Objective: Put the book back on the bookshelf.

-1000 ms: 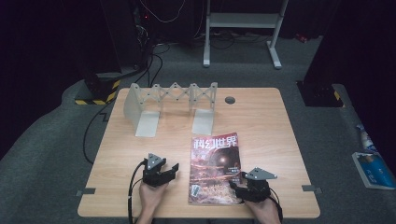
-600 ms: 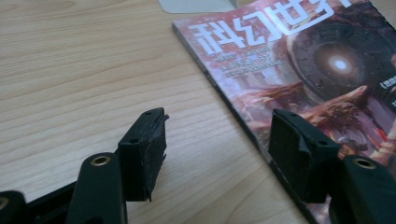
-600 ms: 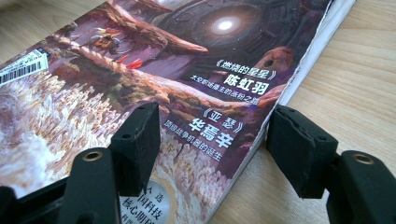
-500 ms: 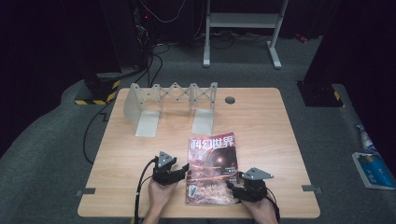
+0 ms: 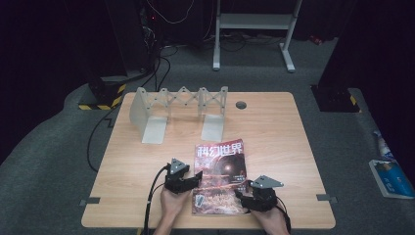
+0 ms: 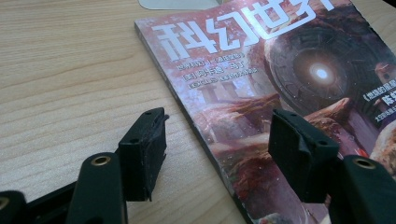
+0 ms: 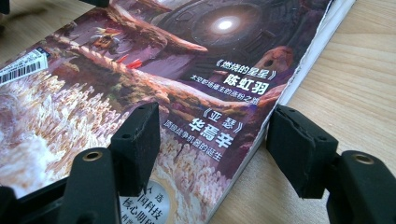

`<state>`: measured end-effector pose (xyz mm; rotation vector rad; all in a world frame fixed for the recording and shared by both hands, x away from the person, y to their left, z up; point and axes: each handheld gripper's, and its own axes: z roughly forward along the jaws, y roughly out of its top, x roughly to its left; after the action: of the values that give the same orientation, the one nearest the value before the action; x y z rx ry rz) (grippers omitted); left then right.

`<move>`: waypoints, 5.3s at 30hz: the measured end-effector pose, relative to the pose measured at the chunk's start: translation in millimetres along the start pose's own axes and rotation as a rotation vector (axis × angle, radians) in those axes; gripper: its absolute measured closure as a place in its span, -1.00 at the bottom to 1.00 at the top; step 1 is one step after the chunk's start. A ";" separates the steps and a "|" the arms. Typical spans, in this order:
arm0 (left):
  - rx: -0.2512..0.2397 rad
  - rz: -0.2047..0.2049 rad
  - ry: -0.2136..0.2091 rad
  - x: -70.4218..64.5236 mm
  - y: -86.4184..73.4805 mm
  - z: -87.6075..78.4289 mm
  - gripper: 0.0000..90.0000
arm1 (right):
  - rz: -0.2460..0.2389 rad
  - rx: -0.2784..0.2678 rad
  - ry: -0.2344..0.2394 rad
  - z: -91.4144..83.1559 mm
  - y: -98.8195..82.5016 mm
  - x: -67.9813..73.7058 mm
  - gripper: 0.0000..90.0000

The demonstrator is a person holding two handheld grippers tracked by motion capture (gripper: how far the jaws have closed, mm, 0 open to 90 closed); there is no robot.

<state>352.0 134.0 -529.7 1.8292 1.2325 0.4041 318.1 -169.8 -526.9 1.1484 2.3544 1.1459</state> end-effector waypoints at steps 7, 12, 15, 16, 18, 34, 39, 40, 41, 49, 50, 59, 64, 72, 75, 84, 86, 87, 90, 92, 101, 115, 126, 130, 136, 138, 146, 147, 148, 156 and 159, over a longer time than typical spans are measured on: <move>0.013 0.072 0.043 -9.2 -1.6 3.2 -0.17 | -0.009 -0.006 0.006 2.4 1.0 1.9 -0.22; 0.019 0.072 0.039 -9.0 -1.7 3.4 -0.17 | -0.009 -0.003 0.008 2.6 1.4 1.6 -0.23; 0.021 0.072 0.042 -9.1 -1.9 3.6 -0.17 | -0.005 -0.002 0.008 2.5 1.4 1.6 -0.23; 0.021 0.070 0.042 -9.3 -2.0 3.6 -0.18 | -0.004 -0.002 0.010 2.5 1.5 1.4 -0.23; 0.018 0.068 0.044 -9.7 -2.4 3.7 -0.18 | -0.006 -0.003 0.013 2.6 1.7 0.8 -0.23; 0.011 0.070 0.047 -10.1 -3.2 4.1 -0.18 | 0.065 0.001 0.034 -1.3 5.1 -14.0 0.04; 0.011 0.071 0.045 -9.9 -3.2 4.0 -0.18 | 0.068 0.002 0.021 -1.1 16.3 -18.6 0.07; 0.011 0.071 0.045 -9.9 -3.2 4.0 -0.18 | 0.068 0.000 0.019 -0.7 18.6 -19.8 0.07; 0.011 0.070 0.043 -10.0 -3.3 4.1 -0.18 | 0.071 0.000 0.015 -0.4 20.1 -20.6 0.07; 0.010 0.071 0.040 -9.9 -3.3 4.0 -0.16 | 0.138 -0.011 0.029 5.0 35.7 -34.6 0.07; 0.011 0.073 0.040 -9.8 -3.3 3.9 -0.16 | 0.141 -0.013 0.029 5.9 37.5 -36.1 0.08; 0.010 0.071 0.040 -9.8 -3.4 4.0 -0.16 | 0.142 -0.009 0.000 14.5 49.6 -44.8 0.14; 0.008 0.073 0.040 -9.7 -3.6 4.0 -0.16 | 0.149 0.006 -0.059 22.4 54.3 -50.3 -0.06; 0.007 0.073 0.037 -9.5 -3.7 4.0 -0.16 | 0.105 0.020 -0.064 26.5 64.4 -51.9 -0.12; 0.006 0.073 0.035 -9.4 -3.7 4.2 -0.16 | 0.097 0.036 -0.055 30.8 69.7 -51.9 -0.09; 0.007 0.074 0.033 -8.9 -3.3 4.4 -0.16 | 0.132 0.026 -0.034 42.9 79.5 -54.8 0.03; 0.006 0.071 0.033 -9.1 -3.3 4.5 -0.16 | 0.142 0.021 -0.032 45.3 80.4 -57.5 0.05; 0.006 0.071 0.033 -9.1 -3.3 4.5 -0.16 | 0.151 0.023 -0.030 46.0 80.6 -58.0 0.06; 0.008 0.073 0.032 -8.9 -3.0 4.5 -0.16 | 0.164 0.033 -0.024 49.0 81.6 -61.1 0.07; 0.009 0.075 0.032 -8.9 -3.0 4.4 -0.16 | 0.179 0.039 -0.022 50.6 82.2 -62.5 0.07; 0.009 0.077 0.029 -8.9 -3.0 4.5 -0.16 | 0.213 0.072 -0.006 61.2 84.9 -70.3 0.03; 0.013 0.092 0.015 -10.5 -2.8 5.5 -0.15 | 0.246 0.096 0.016 65.5 81.5 -71.0 -0.06; 0.013 0.105 0.005 -12.1 -2.8 6.1 -0.13 | 0.262 0.082 0.011 64.9 79.8 -69.9 -0.04; 0.013 0.111 0.008 -12.3 -2.8 6.2 -0.14 | 0.275 0.081 0.021 63.8 79.8 -70.6 -0.02; 0.007 0.119 0.015 -13.6 -3.0 6.4 -0.14 | 0.271 0.074 0.021 60.8 81.1 -69.9 0.05; 0.007 0.120 0.015 -13.6 -3.1 6.4 -0.14 | 0.262 0.068 0.026 59.1 81.7 -69.6 0.08; 0.007 0.121 0.019 -14.1 -3.1 6.4 -0.14 | 0.251 0.058 0.049 53.5 83.6 -66.2 0.13; 0.007 0.121 0.019 -14.1 -3.1 6.4 -0.14 | 0.251 0.058 0.049 53.5 83.6 -66.2 0.13; 0.007 0.120 0.018 -14.1 -3.1 6.4 -0.14 | 0.247 0.057 0.053 52.5 83.6 -66.1 0.14; 0.004 0.121 0.024 -14.4 -3.1 6.7 -0.14 | 0.230 0.075 0.074 46.1 70.9 -62.8 0.14; 0.004 0.122 0.025 -14.5 -3.2 6.7 -0.14 | 0.240 0.072 0.078 46.2 72.9 -61.8 0.14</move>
<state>347.9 118.6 -533.3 1.9139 1.1433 0.4939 422.2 -165.1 -506.7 1.4694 2.3820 1.2097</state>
